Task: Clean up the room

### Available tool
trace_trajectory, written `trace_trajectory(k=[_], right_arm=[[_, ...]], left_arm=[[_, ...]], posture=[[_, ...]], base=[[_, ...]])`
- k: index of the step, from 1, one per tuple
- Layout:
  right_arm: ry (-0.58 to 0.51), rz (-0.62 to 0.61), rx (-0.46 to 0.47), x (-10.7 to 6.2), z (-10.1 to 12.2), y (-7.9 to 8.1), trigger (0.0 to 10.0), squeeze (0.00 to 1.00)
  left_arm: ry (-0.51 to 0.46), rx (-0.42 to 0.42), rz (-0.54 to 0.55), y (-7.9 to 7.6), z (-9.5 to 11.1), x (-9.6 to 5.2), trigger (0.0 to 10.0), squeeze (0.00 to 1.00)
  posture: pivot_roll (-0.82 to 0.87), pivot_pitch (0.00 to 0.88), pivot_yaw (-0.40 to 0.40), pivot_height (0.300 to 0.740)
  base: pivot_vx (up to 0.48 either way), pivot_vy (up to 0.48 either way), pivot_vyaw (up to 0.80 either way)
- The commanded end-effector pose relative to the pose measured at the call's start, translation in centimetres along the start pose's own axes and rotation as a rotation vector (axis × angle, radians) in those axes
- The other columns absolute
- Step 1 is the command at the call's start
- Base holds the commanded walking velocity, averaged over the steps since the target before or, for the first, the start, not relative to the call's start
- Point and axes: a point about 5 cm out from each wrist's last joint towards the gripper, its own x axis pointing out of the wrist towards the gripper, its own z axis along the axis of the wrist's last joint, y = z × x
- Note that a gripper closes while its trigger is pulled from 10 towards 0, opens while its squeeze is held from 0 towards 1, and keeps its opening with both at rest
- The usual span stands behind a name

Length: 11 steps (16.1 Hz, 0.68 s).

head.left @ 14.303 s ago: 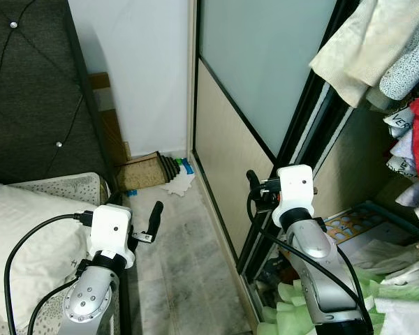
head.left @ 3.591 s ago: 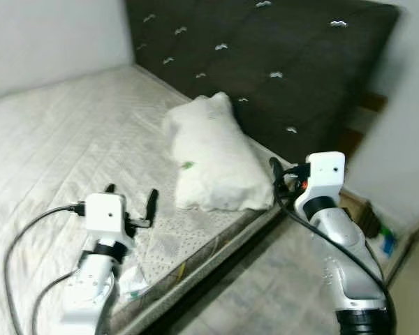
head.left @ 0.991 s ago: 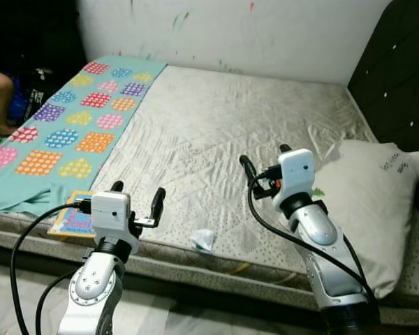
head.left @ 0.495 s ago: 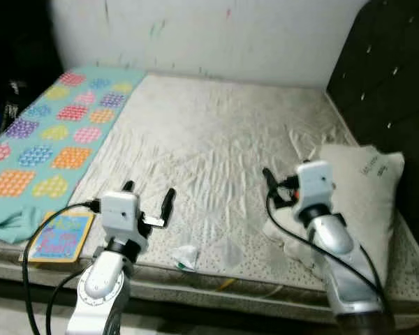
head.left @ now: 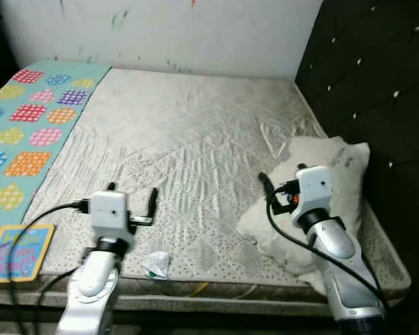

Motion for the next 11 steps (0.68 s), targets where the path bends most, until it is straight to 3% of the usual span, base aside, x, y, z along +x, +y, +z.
trace_trajectory(k=[1, 4, 7, 11], right_arm=[[-0.008, 0.019, -0.005, -0.9, 0.0, -0.5, 10.0, 0.0], [0.029, -0.012, -0.023, -3.6, -0.4, -2.9, 10.0, 0.0], [0.073, -0.007, -0.003, -5.4, -1.2, -3.1, 10.0, 0.0], [0.052, 0.005, 0.036, -4.0, -1.0, -1.7, 10.0, 0.0]], left_arm=[[-0.007, 0.034, 0.014, 1.2, 0.3, -0.5, 10.0, 0.0], [0.043, 0.067, 0.027, 3.1, -0.3, -3.0, 10.0, 0.0], [0.075, 0.075, 0.074, 3.8, -0.8, -4.4, 10.0, 0.0], [0.065, 0.006, 0.098, 2.4, -0.8, -3.9, 10.0, 0.0]], posture=[[0.07, 0.0, -0.072, 0.74], [0.06, 0.0, -0.073, 0.74], [0.06, 0.0, -0.068, 0.74], [0.07, 0.0, -0.077, 0.74]], base=[[0.0, 0.0, 0.0], [0.0, 0.0, 0.0], [0.0, 0.0, 0.0], [0.0, 0.0, 0.0]])
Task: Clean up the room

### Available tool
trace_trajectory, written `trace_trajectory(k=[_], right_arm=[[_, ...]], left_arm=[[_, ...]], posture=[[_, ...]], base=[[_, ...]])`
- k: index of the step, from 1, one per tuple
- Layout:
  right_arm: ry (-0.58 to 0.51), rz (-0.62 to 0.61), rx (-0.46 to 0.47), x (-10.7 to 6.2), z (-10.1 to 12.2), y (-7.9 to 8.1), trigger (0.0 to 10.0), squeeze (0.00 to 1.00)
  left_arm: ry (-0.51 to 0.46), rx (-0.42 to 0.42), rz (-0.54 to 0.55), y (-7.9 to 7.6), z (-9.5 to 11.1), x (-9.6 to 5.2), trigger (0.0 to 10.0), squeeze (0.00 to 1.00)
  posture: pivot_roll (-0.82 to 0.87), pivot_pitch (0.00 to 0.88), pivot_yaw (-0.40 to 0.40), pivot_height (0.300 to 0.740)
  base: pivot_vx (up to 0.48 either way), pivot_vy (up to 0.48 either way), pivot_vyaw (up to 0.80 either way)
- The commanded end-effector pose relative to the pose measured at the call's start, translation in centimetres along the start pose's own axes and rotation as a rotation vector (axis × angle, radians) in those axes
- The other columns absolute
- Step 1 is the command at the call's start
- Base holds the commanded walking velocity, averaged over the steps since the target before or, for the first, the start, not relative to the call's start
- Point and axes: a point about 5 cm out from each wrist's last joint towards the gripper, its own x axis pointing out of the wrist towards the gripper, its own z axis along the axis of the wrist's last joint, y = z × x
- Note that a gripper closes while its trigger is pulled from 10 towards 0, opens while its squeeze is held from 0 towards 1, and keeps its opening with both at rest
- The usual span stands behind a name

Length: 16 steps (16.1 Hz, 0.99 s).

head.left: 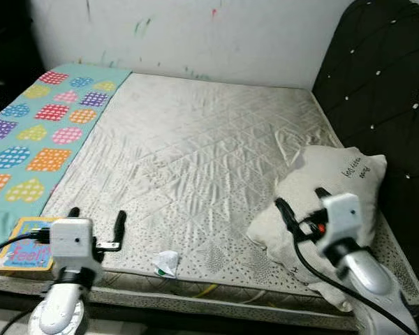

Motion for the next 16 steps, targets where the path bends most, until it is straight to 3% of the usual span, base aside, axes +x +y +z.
trace_trajectory(k=[1, 4, 8, 10, 12, 16], right_arm=[[0.008, 0.012, 0.005, 0.5, 0.0, 0.3, 10.0, 0.0], [0.004, 0.065, -0.004, 1.2, 0.4, 1.0, 10.0, 0.0], [-0.003, 0.084, -0.033, 2.3, 1.1, 0.4, 10.0, 0.0], [-0.023, 0.054, -0.02, 2.7, 1.1, 0.7, 10.0, 0.0], [-0.053, -0.011, 0.013, 2.7, 1.0, 1.2, 10.0, 0.0], [-0.076, -0.095, 0.038, 2.2, 0.5, 1.2, 10.0, 0.0]], left_arm=[[-0.005, -0.003, -0.015, -0.7, 0.3, 0.0, 10.0, 0.0], [-0.005, 0.037, -0.11, -1.5, 0.3, 0.1, 10.0, 0.0], [-0.022, 0.04, -0.193, -2.8, 0.4, 1.3, 10.0, 0.0], [-0.029, 0.028, -0.203, -3.2, 0.6, 1.8, 10.0, 0.0], [-0.021, 0.032, -0.219, -3.2, 0.4, 2.2, 10.0, 0.0], [0.007, 0.057, -0.22, -2.4, -0.3, 3.0, 10.0, 0.0]], posture=[[0.08, 0.0, -0.086, 0.74], [0.07, 0.0, -0.13, 0.74], [0.07, 0.0, -0.177, 0.74], [0.05, 0.0, -0.132, 0.74], [0.02, 0.0, -0.02, 0.74], [-0.02, 0.0, 0.072, 0.74]], base=[[0.0, 0.0, 0.0], [0.0, 0.0, 0.0], [0.0, 0.0, 0.0], [0.0, 0.0, 0.0], [0.0, 0.0, 0.0], [0.0, 0.0, 0.0]])
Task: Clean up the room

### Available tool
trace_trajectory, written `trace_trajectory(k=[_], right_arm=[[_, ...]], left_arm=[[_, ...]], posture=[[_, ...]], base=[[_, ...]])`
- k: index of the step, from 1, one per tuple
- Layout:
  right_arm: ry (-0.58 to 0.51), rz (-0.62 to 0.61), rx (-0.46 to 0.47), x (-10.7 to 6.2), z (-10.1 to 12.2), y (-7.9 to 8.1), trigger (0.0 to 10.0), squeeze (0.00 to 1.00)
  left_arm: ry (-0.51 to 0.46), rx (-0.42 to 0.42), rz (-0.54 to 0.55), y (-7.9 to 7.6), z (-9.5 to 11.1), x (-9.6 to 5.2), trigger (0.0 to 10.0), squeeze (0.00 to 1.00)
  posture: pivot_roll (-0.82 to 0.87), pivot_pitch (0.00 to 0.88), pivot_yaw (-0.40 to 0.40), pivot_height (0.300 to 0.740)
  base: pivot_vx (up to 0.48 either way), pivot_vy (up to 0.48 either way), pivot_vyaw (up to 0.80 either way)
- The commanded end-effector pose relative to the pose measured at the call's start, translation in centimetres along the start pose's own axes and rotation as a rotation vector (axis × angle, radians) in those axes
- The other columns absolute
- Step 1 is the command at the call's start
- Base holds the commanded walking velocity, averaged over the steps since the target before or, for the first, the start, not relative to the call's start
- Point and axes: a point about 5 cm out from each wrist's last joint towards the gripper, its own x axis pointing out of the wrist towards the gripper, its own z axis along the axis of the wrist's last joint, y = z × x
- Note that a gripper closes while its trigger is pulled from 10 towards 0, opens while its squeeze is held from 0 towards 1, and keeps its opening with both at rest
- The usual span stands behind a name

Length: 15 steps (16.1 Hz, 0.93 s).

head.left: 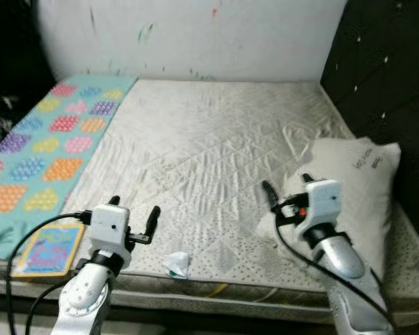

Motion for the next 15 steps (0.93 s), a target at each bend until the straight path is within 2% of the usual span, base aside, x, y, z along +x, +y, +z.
trace_trajectory(k=[1, 5, 8, 10, 11, 15], right_arm=[[-0.011, -0.019, 0.005, 0.0, 0.1, -0.1, 10.0, 0.0], [-0.003, -0.017, 0.02, 0.4, 0.4, -0.6, 10.0, 0.0], [-0.001, 0.047, -0.04, 0.6, 0.6, 0.0, 10.0, 0.0], [0.018, 0.044, -0.04, 0.2, 0.4, -0.1, 10.0, 0.0], [0.01, 0.053, -0.049, 0.0, 0.6, 0.1, 10.0, 0.0], [-0.026, -0.069, -0.023, 0.2, 1.1, 0.0, 10.0, 0.0]], left_arm=[[-0.006, 0.019, 0.003, 0.5, 0.1, 0.2, 10.0, 0.0], [-0.021, 0.023, -0.025, 0.6, 0.6, 0.6, 10.0, 0.0], [-0.02, 0.019, -0.029, 0.7, 0.6, 0.4, 10.0, 0.0], [-0.022, 0.013, -0.029, 0.6, 0.6, 0.2, 10.0, 0.0], [-0.032, 0.008, -0.006, 0.5, 0.7, -0.1, 10.0, 0.0], [-0.049, -0.019, 0.056, 0.4, 0.8, -0.8, 10.0, 0.0]], posture=[[-0.02, 0.0, 0.078, 0.74], [-0.02, 0.0, 0.077, 0.74], [-0.02, 0.0, 0.1, 0.74], [-0.02, 0.0, 0.076, 0.74], [-0.01, 0.0, 0.039, 0.74], [0.02, 0.0, -0.017, 0.74]], base=[[0.0, 0.0, 0.0], [0.0, 0.0, 0.0], [0.0, 0.0, 0.0], [0.0, 0.0, 0.0], [0.0, 0.0, 0.0], [0.0, 0.0, 0.0]])
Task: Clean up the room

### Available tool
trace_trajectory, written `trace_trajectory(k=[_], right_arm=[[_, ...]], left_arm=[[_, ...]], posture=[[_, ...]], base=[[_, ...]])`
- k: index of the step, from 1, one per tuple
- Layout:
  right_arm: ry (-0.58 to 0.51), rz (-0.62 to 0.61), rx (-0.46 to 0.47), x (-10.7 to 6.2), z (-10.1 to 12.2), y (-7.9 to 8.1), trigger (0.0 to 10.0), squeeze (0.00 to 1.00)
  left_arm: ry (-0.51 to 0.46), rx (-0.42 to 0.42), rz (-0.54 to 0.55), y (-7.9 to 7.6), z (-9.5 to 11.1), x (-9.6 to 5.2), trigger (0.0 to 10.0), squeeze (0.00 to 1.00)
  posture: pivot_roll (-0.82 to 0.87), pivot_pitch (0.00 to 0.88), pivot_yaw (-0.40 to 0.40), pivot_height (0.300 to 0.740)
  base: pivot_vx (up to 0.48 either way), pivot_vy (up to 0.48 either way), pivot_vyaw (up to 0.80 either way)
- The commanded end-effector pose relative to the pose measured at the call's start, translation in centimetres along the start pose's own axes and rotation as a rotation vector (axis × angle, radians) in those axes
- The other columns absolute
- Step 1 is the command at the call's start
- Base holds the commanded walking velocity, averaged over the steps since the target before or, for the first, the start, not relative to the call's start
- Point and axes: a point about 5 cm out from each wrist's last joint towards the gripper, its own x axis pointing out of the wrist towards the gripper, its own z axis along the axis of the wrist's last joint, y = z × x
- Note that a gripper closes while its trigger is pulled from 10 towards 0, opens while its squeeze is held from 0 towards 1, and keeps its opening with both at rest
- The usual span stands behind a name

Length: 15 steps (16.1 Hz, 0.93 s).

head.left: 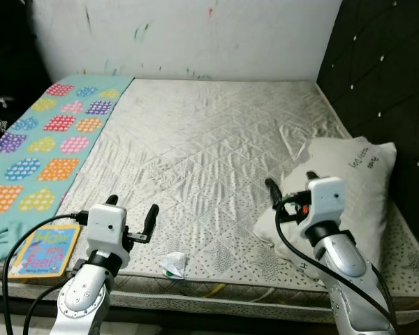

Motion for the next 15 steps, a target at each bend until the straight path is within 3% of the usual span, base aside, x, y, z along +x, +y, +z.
trace_trajectory(k=[1, 4, 13, 15], right_arm=[[-0.013, -0.041, 0.009, 0.1, 0.4, -0.1, 10.0, 0.0], [-0.024, -0.02, 0.005, 0.6, 0.6, 0.8, 10.0, 0.0], [-0.017, -0.014, -0.01, 1.1, 0.7, 0.4, 10.0, 0.0], [-0.013, -0.008, -0.013, 1.1, 0.6, 0.5, 10.0, 0.0]], left_arm=[[-0.019, 0.011, 0.024, 0.3, 0.4, -0.1, 10.0, 0.0], [-0.022, 0.013, 0.015, 0.1, 0.6, 0.0, 10.0, 0.0], [-0.035, -0.003, 0.006, -0.2, 1.0, 0.1, 10.0, 0.0], [-0.037, -0.005, -0.003, -0.2, 1.0, 0.1, 10.0, 0.0]], posture=[[0.02, 0.0, -0.02, 0.74], [0.03, 0.0, -0.026, 0.74], [0.03, 0.0, -0.04, 0.74], [0.03, 0.0, -0.044, 0.74]], base=[[0.0, 0.0, 0.0], [0.0, 0.0, 0.0], [0.0, 0.0, 0.0], [0.0, -0.3, 0.0]])
